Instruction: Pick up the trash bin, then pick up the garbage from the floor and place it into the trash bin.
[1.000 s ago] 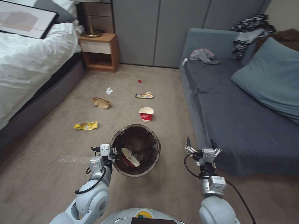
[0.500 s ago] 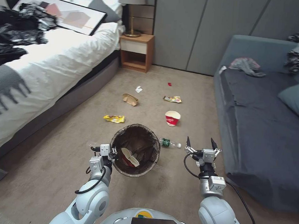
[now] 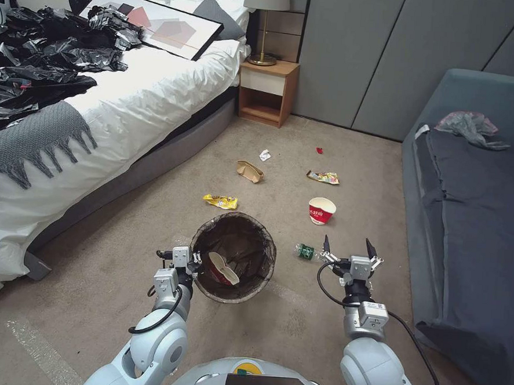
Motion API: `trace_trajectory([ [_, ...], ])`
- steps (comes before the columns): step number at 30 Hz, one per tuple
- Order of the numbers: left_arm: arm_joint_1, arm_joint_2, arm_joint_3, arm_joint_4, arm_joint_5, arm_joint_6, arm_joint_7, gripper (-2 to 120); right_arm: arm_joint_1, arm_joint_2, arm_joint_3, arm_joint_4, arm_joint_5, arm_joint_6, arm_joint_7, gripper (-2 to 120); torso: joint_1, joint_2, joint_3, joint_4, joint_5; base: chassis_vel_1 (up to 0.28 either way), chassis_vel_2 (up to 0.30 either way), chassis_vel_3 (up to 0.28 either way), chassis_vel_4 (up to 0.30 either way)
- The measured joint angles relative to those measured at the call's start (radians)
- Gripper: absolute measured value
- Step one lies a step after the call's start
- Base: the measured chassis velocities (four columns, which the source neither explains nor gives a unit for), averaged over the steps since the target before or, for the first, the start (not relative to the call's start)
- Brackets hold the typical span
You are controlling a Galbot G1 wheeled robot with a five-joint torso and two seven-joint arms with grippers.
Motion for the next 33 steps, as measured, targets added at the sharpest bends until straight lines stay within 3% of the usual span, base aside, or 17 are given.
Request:
trace_trajectory([
  [7,-0.002,-0.001,0.002,0.001,0.003,-0.001,0.001,3,-0.002,0.020,0.006,-0.002,0.017,-0.010,0.014,100,0.000,0.000,0.000,0.0003,-0.0001,0.000,0.000,0.000,0.000],
  [17,-0.008,-0.009,-0.003,0.015,0.013,-0.007,0.002,3,-0.011,0.106,0.050,-0.020,0.027,-0.002,0.017,100,0.000,0.000,0.000,0.0003,0.0000,0.000,0.000,0.000,0.000],
  [33,-0.015,-0.021,0.000,0.027,0.018,-0.010,0.004,3,-0.021,0.114,0.066,-0.029,0.024,0.012,0.011,100,0.000,0.000,0.000,0.0004,-0.0001,-0.007,0.021,0.018,-0.014],
])
